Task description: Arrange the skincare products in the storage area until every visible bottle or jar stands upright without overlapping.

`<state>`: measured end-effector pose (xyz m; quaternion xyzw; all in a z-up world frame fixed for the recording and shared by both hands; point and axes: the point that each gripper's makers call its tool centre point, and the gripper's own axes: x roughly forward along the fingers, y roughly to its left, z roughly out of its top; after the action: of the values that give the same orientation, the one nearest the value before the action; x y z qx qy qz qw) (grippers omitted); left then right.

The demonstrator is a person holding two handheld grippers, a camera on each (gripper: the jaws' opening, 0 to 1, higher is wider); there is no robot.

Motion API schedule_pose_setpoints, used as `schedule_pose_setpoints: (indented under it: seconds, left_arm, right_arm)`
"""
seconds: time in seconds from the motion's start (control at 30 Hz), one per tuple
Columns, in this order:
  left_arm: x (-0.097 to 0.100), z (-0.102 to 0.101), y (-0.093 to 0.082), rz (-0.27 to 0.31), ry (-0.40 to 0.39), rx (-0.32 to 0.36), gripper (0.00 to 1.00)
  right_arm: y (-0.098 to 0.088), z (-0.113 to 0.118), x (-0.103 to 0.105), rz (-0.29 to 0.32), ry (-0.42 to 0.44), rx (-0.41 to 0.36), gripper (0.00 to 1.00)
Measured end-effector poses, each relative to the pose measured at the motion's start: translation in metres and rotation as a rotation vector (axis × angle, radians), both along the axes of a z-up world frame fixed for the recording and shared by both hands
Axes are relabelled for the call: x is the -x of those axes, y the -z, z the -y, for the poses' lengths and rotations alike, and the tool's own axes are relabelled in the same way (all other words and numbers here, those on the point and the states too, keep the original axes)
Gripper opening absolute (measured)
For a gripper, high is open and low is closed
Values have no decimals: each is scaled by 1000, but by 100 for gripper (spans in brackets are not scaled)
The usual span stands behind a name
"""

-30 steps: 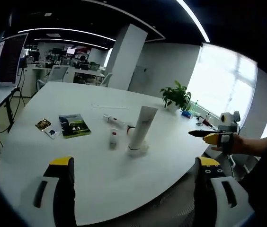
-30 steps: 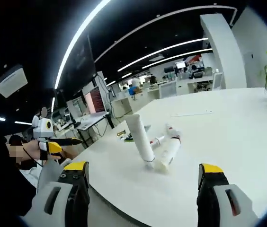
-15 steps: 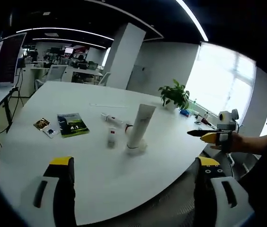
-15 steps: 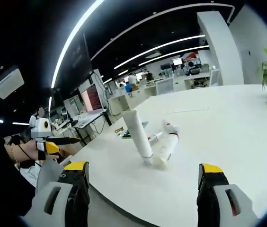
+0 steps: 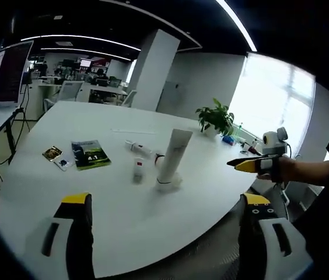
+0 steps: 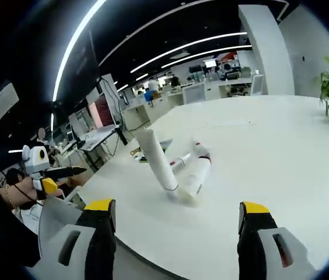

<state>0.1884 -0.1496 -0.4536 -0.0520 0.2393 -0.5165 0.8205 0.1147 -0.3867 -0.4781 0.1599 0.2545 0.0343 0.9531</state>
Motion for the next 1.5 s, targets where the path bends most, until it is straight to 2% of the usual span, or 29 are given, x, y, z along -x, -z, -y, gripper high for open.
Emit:
schedule_pose_setpoints:
  seconds: [0.43,0.6,0.63,0.7,0.9,1.1,1.3,1.43,1.5]
  left_arm:
    - [-1,-1,0,19,-9,-4,97]
    - [0,-2,1,19,-12,-6,96]
    - [0,-2,1,19,-12,-7,96]
    - [0,-2,1,16,-13,-5,96]
    - [-1,-1,1,9,-11,-1,96]
    - [-2,-2,0,-1,-17,11,96]
    - [-2,-3,0,-10,-23,19,95]
    - [-3,-4,0,-14,-29,24,95]
    - [-3,-3,0,-13,-31,25,95]
  right_arm:
    - [24,20,-34,-130,31,14,75]
    - [39,30,-49,-196,48,8,70]
    - [44,32,-52,-231,51,7,69]
    - [43,32,-61,-223,58,-1,69]
    - [54,37,-80,-283,69,-4,67]
    - [66,32,-96,-342,64,-10,65]
    - [87,30,-118,-394,57,9,60]
    - [104,32,-141,-427,43,20,59]
    - [104,29,-145,-438,39,35,59]
